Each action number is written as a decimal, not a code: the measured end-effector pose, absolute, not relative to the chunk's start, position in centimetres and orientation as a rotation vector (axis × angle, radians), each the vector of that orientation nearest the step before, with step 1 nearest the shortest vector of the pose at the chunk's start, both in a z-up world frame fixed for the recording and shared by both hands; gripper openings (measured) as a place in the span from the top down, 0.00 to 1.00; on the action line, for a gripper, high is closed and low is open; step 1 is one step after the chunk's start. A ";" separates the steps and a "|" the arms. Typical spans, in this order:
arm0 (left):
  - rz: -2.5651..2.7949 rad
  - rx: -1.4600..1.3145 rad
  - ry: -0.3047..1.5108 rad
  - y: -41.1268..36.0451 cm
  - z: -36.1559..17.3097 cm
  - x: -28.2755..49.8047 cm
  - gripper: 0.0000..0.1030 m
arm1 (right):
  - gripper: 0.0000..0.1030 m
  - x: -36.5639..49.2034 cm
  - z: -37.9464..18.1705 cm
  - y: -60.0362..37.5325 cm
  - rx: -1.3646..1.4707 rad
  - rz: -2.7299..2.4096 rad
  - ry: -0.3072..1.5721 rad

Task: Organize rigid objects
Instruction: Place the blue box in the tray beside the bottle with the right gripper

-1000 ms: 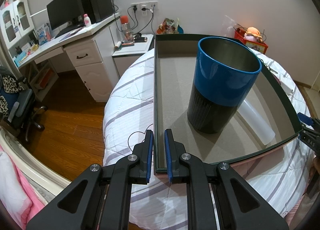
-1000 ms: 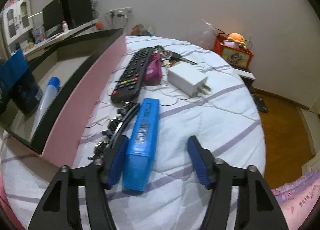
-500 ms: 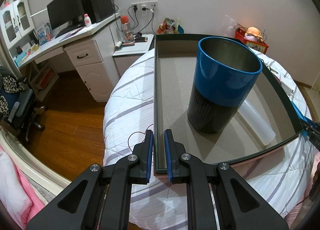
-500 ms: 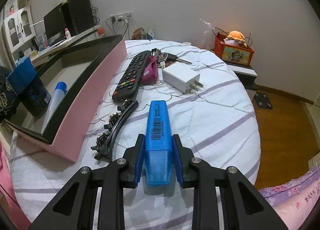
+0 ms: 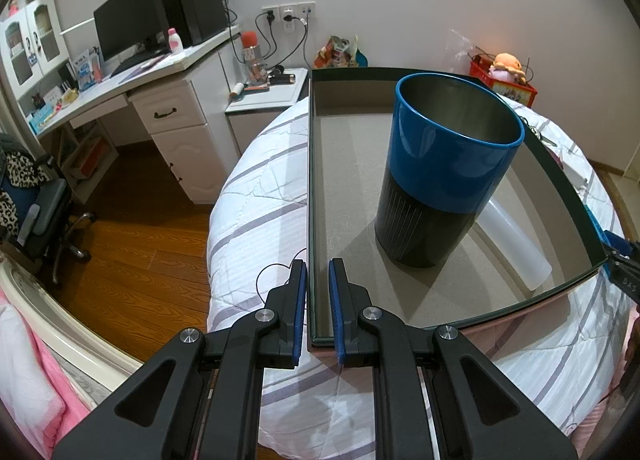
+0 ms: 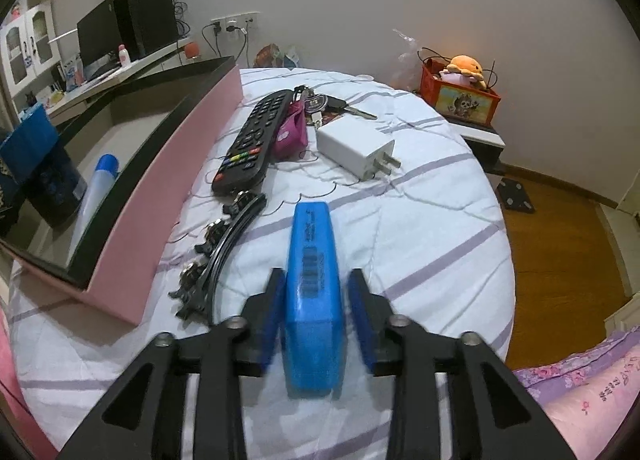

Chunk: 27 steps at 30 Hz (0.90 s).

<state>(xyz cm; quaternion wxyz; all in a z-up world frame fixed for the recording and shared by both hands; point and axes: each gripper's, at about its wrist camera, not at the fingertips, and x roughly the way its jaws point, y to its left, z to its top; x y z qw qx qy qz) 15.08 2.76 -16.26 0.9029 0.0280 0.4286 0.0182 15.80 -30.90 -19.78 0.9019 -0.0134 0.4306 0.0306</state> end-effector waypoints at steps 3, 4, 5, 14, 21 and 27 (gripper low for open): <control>0.037 0.057 0.886 2.8 -16.3 15.1 0.89 | 0.46 15.9 -20.1 -30.9 -0.026 0.053 0.888; 0.038 0.058 0.886 2.8 -16.3 15.1 0.89 | 0.45 15.8 -20.2 -30.9 -0.021 0.051 0.885; 0.038 0.058 0.886 2.8 -16.3 15.1 0.89 | 0.45 15.8 -20.2 -30.9 -0.018 0.050 0.881; 0.039 0.059 0.886 2.8 -16.1 15.0 0.89 | 0.68 15.2 -20.2 -31.3 -0.002 0.073 0.857; 0.036 0.056 0.885 2.9 -16.2 15.1 0.89 | 0.74 14.7 -19.6 -31.4 0.012 0.069 0.827; 0.036 0.056 0.884 2.9 -16.2 15.1 0.89 | 0.74 14.3 -17.3 -30.9 0.007 0.075 0.770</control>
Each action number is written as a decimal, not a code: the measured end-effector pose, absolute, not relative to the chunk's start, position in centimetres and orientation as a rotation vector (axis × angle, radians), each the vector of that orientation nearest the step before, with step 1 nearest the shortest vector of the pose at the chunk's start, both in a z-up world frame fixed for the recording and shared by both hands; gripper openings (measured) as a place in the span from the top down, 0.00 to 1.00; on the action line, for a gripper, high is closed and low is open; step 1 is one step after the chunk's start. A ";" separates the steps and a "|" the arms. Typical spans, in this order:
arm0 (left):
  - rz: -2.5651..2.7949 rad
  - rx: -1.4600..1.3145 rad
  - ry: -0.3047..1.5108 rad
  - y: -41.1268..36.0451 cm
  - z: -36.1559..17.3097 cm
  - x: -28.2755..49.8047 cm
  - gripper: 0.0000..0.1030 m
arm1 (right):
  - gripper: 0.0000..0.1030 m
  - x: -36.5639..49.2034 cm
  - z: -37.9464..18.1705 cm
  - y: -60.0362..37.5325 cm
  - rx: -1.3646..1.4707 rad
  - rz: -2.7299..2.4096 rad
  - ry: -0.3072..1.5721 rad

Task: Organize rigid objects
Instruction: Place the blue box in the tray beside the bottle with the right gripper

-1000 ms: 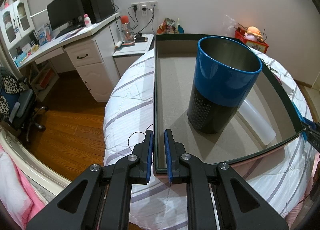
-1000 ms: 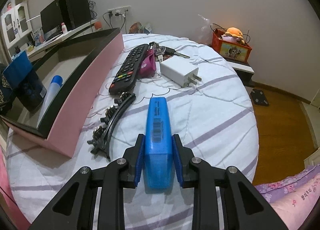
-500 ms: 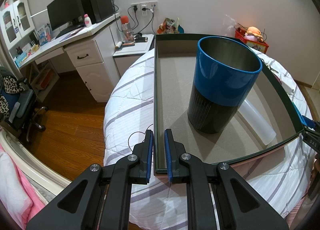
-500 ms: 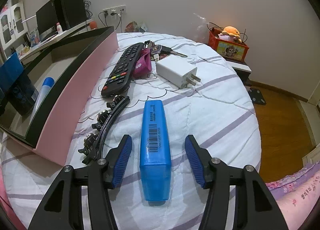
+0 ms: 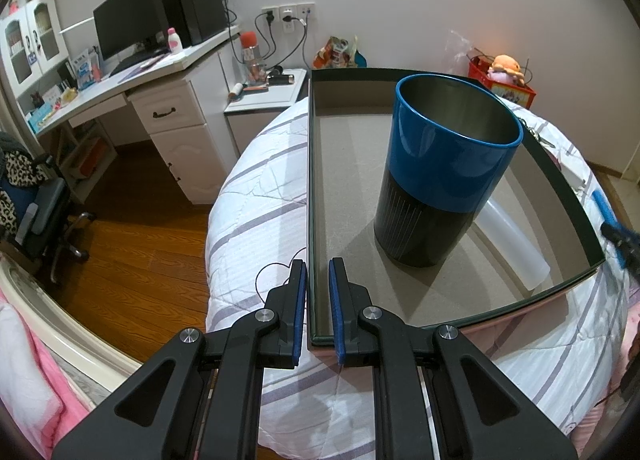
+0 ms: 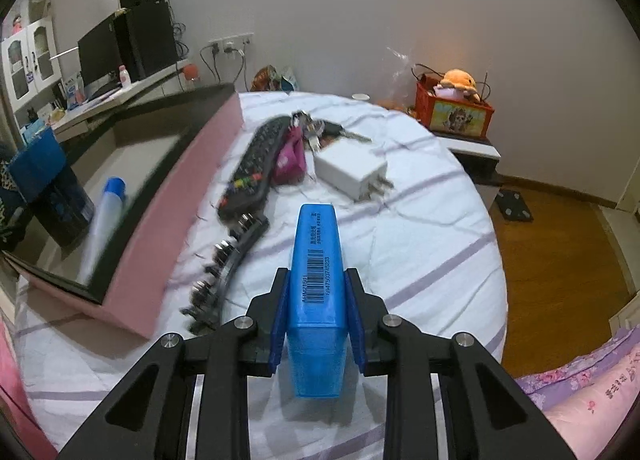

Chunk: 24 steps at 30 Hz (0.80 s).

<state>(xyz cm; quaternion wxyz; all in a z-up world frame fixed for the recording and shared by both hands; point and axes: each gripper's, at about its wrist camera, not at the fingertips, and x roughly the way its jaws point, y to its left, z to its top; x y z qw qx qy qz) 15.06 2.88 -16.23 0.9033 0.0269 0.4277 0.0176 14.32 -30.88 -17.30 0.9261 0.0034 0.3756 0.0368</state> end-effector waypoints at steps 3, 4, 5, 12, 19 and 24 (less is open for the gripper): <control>0.036 0.055 0.884 2.9 -16.2 15.1 0.89 | 0.74 14.2 -15.2 -29.9 -0.002 0.103 0.720; 0.036 0.056 0.884 2.9 -16.2 15.1 0.89 | 0.74 14.2 -14.5 -29.4 -0.007 0.118 0.709; 0.036 0.055 0.884 2.9 -16.2 15.1 0.89 | 0.74 14.3 -13.8 -28.7 -0.015 0.135 0.698; 0.029 0.047 0.886 2.9 -16.3 15.2 0.89 | 0.74 16.4 -12.3 -22.2 -0.077 0.292 0.674; 0.022 0.047 0.885 2.9 -16.3 15.3 0.89 | 0.74 19.0 -15.1 -18.2 -0.107 0.353 0.756; 0.021 0.047 0.885 3.0 -16.3 15.3 0.89 | 0.74 19.5 -16.2 -17.8 -0.126 0.348 0.797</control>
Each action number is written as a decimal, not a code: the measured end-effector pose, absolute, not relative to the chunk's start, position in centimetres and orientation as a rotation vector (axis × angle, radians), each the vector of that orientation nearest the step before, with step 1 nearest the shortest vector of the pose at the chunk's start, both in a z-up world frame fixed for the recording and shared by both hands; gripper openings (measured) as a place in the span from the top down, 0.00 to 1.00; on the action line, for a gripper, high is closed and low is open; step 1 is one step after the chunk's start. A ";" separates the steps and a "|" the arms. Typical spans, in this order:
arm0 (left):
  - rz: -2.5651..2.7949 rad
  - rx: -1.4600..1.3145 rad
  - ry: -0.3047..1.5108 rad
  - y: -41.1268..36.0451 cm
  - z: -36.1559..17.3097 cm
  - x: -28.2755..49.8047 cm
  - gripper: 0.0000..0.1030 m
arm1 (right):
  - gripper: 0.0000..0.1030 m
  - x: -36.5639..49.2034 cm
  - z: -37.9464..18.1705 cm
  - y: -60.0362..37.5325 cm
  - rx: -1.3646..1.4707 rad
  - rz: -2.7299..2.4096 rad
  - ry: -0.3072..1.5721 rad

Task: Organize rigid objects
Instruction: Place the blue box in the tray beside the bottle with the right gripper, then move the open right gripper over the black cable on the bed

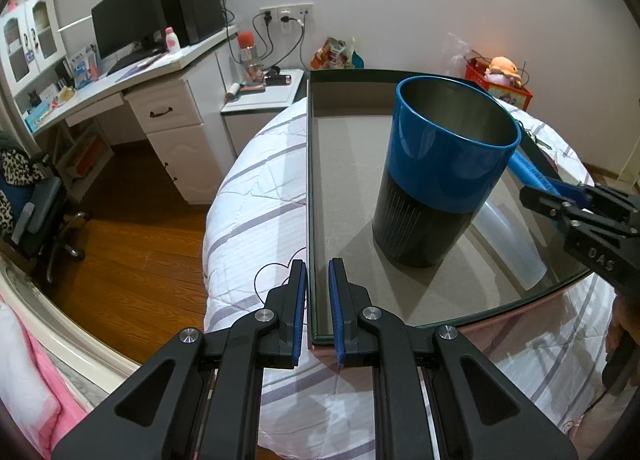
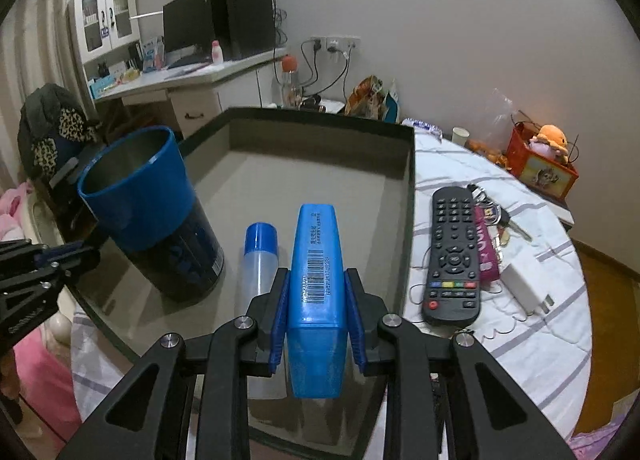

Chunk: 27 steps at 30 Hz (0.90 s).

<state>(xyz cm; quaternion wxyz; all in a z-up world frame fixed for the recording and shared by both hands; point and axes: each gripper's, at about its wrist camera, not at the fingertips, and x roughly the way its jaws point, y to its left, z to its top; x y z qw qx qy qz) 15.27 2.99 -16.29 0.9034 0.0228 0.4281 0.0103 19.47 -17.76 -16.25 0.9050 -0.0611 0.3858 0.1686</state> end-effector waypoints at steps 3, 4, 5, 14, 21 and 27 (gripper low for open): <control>0.023 0.048 0.885 3.0 -16.3 15.3 0.89 | 0.74 19.4 -16.5 -17.7 -0.134 0.338 0.803; 0.022 0.048 0.885 3.0 -16.3 15.3 0.89 | 0.74 19.4 -16.5 -17.7 -0.133 0.336 0.804; 0.022 0.047 0.885 3.0 -16.3 15.3 0.89 | 0.74 19.3 -16.4 -17.7 -0.137 0.331 0.802; 0.022 0.046 0.885 3.0 -16.3 15.3 0.89 | 0.44 18.1 -14.9 -18.2 -0.149 0.291 0.721; 0.024 0.054 0.885 3.0 -16.3 15.3 0.89 | 0.21 15.5 -11.6 -22.1 -0.075 0.209 0.588; 0.025 0.054 0.885 3.0 -16.3 15.3 0.89 | 0.20 13.4 -10.2 -27.2 0.015 0.052 0.530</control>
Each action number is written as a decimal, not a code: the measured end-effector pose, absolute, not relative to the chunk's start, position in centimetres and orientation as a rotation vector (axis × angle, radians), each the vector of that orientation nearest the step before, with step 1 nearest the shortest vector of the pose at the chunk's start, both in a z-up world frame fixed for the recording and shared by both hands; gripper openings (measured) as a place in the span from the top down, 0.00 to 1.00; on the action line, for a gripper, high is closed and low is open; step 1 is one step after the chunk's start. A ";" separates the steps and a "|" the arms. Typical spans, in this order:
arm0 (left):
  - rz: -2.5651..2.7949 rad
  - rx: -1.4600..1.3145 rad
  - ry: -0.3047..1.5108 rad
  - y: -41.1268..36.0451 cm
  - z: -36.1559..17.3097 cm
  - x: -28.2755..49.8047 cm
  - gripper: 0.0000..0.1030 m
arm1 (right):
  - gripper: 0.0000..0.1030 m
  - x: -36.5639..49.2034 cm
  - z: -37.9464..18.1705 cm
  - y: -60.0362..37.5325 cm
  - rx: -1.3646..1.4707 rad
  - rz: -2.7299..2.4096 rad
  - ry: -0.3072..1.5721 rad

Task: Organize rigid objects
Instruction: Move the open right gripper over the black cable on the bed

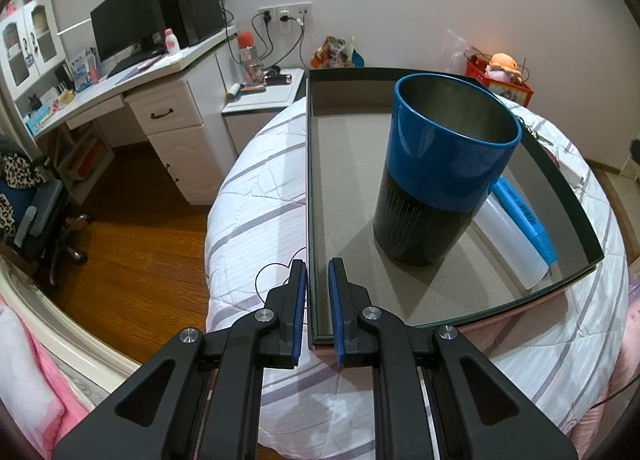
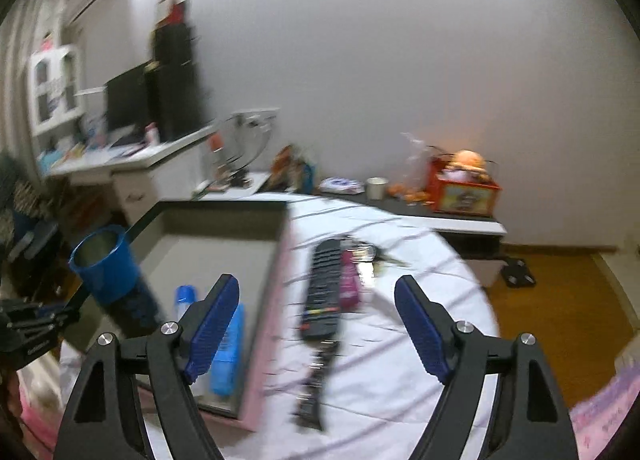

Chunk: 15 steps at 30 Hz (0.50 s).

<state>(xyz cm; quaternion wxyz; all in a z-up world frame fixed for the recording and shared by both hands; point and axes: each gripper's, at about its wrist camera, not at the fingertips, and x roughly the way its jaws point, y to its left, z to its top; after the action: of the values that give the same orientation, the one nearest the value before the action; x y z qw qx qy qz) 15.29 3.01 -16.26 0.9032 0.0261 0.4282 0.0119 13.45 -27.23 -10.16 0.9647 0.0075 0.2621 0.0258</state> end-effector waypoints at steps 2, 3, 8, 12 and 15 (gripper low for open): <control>0.025 0.056 0.885 3.0 -16.3 15.3 0.89 | 0.20 13.1 -10.3 -28.7 0.033 0.019 0.540; 0.027 0.057 0.886 3.1 -16.3 15.3 0.89 | 0.20 13.0 -10.5 -29.3 0.041 0.004 0.547; 0.031 0.061 0.887 3.1 -16.3 15.3 0.89 | 0.20 12.7 -12.0 -30.8 0.065 -0.026 0.589; 0.031 0.062 0.887 3.1 -16.3 15.3 0.89 | 0.20 12.9 -13.0 -31.3 0.069 -0.020 0.629; 0.031 0.062 0.887 3.1 -16.3 15.2 0.89 | 0.20 12.7 -13.5 -31.2 0.067 -0.014 0.645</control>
<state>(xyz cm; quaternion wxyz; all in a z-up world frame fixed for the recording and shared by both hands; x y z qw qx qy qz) 15.22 3.09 -16.34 0.9027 0.0301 0.4289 0.0152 12.71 -31.18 -13.47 0.9479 0.0329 0.3169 -0.0067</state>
